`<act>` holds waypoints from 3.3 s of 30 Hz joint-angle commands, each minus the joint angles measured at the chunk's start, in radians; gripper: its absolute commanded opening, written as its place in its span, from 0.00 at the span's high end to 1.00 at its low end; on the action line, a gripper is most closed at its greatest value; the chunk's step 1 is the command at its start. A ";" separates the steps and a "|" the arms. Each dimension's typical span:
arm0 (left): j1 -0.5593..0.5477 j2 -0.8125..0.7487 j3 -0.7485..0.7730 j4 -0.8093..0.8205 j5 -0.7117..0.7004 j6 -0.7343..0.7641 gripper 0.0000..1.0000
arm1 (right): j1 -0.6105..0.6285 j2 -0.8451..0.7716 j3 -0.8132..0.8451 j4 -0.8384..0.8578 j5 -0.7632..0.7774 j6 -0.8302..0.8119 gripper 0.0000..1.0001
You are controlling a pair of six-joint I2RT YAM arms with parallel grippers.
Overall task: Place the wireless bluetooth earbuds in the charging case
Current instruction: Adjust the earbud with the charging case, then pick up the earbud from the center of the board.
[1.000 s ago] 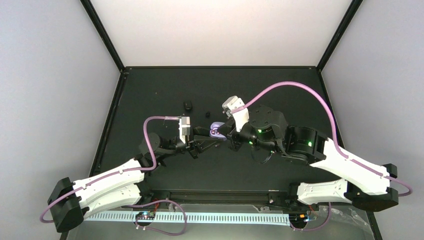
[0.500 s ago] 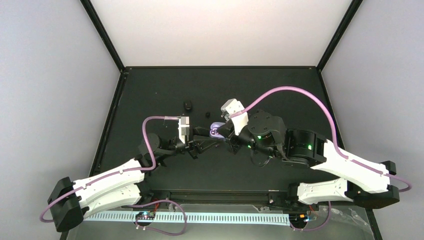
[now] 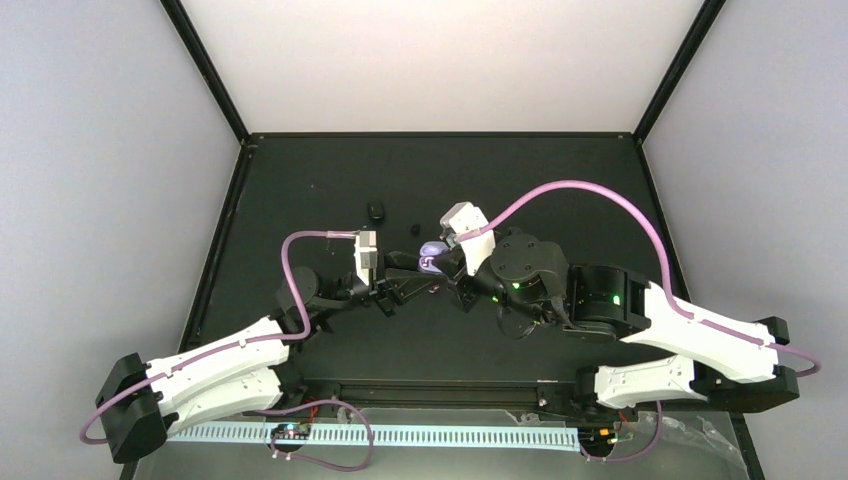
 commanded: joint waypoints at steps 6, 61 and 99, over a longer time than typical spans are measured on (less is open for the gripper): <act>-0.003 0.008 0.059 0.078 -0.017 -0.009 0.98 | 0.018 -0.023 -0.019 0.016 -0.034 0.025 0.82; -0.003 -0.753 -0.186 -0.508 -0.100 0.037 0.98 | -0.509 0.551 -0.476 0.580 -0.432 0.196 0.52; -0.003 -0.692 -0.207 -0.478 -0.109 0.045 0.98 | -0.517 0.707 -0.394 0.523 -0.471 0.134 0.58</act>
